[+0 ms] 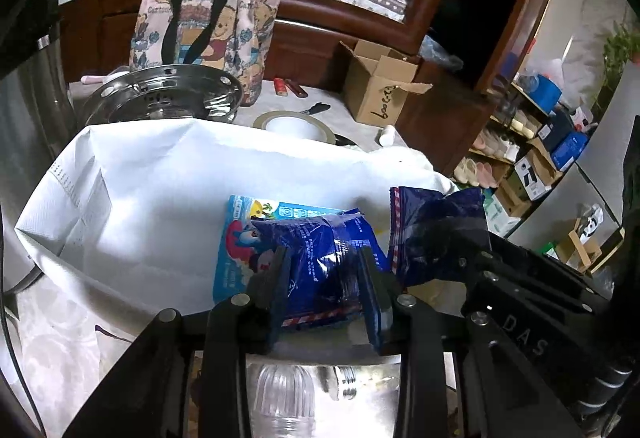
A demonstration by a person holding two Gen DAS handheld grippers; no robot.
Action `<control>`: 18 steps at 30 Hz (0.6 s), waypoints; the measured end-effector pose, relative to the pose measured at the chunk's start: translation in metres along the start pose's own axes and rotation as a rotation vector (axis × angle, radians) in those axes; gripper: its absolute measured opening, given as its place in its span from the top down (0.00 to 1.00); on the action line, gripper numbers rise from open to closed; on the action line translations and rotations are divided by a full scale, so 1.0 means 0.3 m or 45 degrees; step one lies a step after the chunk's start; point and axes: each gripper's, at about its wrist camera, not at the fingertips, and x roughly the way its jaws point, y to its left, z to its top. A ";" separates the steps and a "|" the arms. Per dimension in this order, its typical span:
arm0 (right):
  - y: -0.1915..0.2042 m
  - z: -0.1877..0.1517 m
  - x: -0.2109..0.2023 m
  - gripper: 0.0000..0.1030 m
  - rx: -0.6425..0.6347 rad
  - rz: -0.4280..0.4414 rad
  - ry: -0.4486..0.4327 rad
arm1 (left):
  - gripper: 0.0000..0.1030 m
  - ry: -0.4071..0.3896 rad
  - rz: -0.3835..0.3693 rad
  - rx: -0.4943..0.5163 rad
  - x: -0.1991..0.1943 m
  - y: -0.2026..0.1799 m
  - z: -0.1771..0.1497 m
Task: Organize objects
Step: 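Lower both blue biscuit packets into the white box and open both grippers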
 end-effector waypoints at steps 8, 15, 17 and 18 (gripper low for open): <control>-0.027 -0.001 -0.011 0.56 0.066 0.074 0.002 | 0.62 -0.033 -0.057 -0.080 -0.011 0.035 0.007; -0.029 -0.006 -0.056 0.56 0.071 0.101 -0.045 | 0.62 -0.077 -0.054 -0.067 -0.046 0.025 0.001; -0.034 -0.015 -0.072 0.56 0.074 0.119 -0.054 | 0.62 -0.090 -0.035 -0.049 -0.062 0.017 -0.006; -0.039 -0.018 -0.082 0.56 0.079 0.128 -0.061 | 0.62 -0.096 -0.026 -0.043 -0.070 0.018 -0.010</control>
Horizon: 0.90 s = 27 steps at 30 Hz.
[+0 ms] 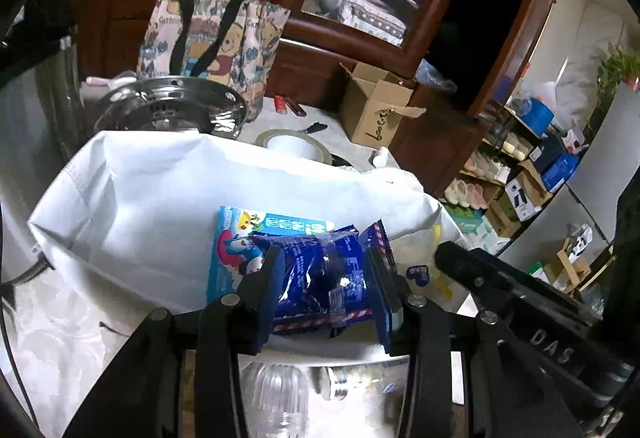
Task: Organize objects
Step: 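Lower both blue biscuit packets into the white box and open both grippers, then grasp the plaid cloth pouch with the right gripper and lift it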
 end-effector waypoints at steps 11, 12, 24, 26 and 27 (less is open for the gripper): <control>-0.039 -0.050 -0.118 0.56 0.029 0.132 -0.044 | 0.91 -0.094 0.059 0.116 -0.119 -0.076 -0.081; -0.043 -0.070 -0.127 0.56 0.028 0.147 -0.041 | 0.91 -0.090 0.074 0.142 -0.130 -0.088 -0.103; -0.092 -0.370 -0.230 0.41 -0.253 0.160 0.070 | 0.92 0.121 0.011 0.132 -0.058 -0.061 -0.368; -0.099 -0.418 -0.210 0.41 -0.336 0.140 0.132 | 0.90 0.146 -0.038 0.123 -0.054 -0.063 -0.382; -0.103 -0.435 -0.197 0.41 -0.355 0.129 0.163 | 0.89 0.155 -0.043 0.130 -0.049 -0.068 -0.386</control>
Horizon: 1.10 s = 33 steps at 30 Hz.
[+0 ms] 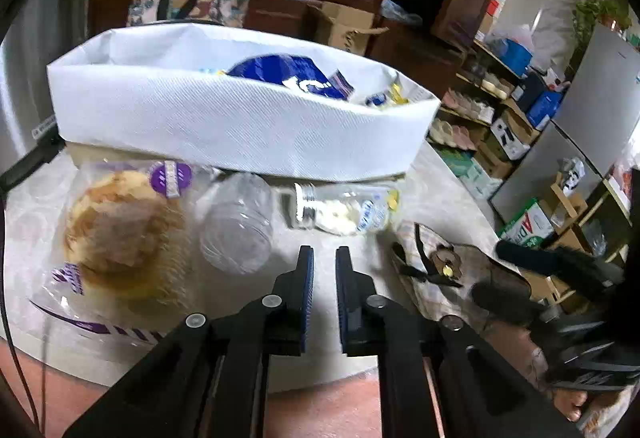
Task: Organize objects
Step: 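Grasp the plaid cloth pouch with the right gripper and lift it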
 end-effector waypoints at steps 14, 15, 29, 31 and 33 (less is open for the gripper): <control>-0.054 -0.057 0.097 0.08 0.123 0.230 0.066 | 0.69 0.112 0.203 0.107 0.085 -0.060 -0.025; -0.040 -0.058 0.099 0.05 0.091 0.214 0.078 | 0.69 0.112 0.204 0.108 0.085 -0.061 -0.023; 0.085 -0.077 0.147 0.00 -0.196 -0.002 0.179 | 0.55 0.123 0.182 0.147 0.084 -0.064 -0.037; 0.080 -0.078 0.148 0.00 -0.201 0.003 0.179 | 0.52 0.127 0.185 0.162 0.086 -0.071 -0.040; 0.080 -0.080 0.148 0.00 -0.203 0.001 0.180 | 0.51 0.129 0.184 0.169 0.084 -0.072 -0.044</control>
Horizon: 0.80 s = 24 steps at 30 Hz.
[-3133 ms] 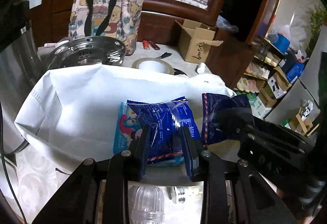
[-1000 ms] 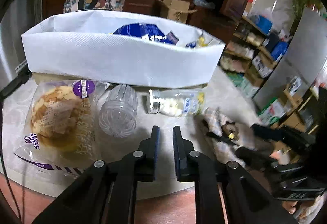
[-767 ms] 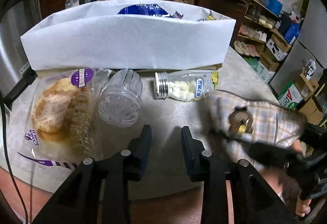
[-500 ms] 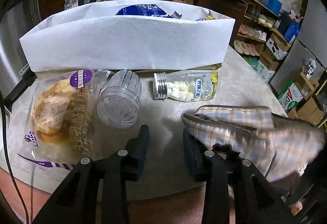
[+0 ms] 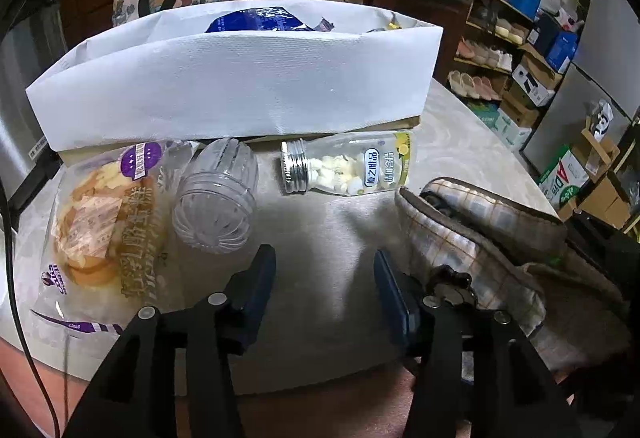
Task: Organize objects
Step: 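Grasp the plaid cloth pouch with the right gripper and lift it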
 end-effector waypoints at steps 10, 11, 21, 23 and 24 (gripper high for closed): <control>-0.019 -0.003 -0.023 0.14 0.062 -0.006 -0.020 | 0.39 0.008 -0.043 0.018 0.003 -0.018 0.001; -0.029 -0.004 -0.031 0.20 0.090 0.014 -0.039 | 0.37 0.012 -0.039 0.030 0.005 -0.024 0.001; -0.115 -0.013 -0.135 0.60 0.270 0.173 -0.265 | 0.48 -0.021 -0.074 -0.067 -0.016 0.017 -0.007; -0.101 -0.010 -0.144 0.60 0.240 0.148 -0.290 | 0.50 -0.029 -0.082 -0.067 -0.021 0.014 -0.008; -0.102 -0.012 -0.146 0.60 0.225 0.144 -0.297 | 0.50 -0.036 -0.091 -0.064 -0.025 0.013 -0.009</control>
